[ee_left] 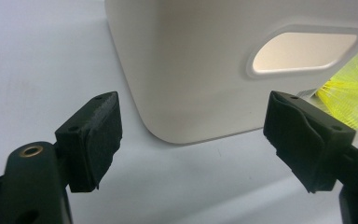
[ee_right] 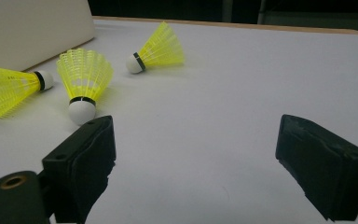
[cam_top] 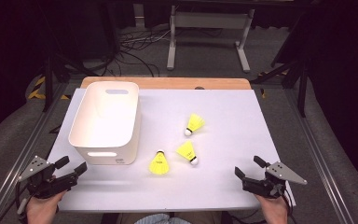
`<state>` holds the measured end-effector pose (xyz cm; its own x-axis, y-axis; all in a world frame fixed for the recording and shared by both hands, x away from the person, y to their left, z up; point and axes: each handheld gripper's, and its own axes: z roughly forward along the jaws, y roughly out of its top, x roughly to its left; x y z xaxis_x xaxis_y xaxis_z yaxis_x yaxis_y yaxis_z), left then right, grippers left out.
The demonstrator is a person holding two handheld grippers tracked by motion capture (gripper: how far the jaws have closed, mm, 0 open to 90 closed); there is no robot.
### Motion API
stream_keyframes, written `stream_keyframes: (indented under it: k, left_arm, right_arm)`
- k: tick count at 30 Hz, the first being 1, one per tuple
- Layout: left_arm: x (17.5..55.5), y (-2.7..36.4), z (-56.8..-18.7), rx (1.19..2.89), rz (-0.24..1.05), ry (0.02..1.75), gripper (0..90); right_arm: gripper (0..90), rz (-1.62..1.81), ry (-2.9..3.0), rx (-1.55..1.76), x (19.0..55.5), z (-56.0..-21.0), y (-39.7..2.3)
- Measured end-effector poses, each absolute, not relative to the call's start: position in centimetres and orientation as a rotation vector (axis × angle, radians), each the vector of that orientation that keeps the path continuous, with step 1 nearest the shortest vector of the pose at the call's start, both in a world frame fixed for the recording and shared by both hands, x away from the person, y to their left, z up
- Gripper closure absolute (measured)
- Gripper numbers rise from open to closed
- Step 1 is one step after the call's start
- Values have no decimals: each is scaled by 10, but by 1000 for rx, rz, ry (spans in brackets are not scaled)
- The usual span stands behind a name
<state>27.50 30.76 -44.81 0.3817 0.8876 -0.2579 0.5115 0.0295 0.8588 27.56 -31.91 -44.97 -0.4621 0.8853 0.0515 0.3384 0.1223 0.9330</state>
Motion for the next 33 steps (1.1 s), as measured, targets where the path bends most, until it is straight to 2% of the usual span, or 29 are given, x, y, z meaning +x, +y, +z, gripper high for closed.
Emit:
stream_keyframes:
  k: [23, 33]
  left_arm:
    - [274, 309, -449, 1645, 440, 1273, 204]
    - [273, 305, -442, 1707, 458, 1253, 198]
  right_arm:
    - [126, 1317, 1884, 1187, 278, -450, -317]
    - [127, 1304, 1903, 1179, 280, -450, -314]
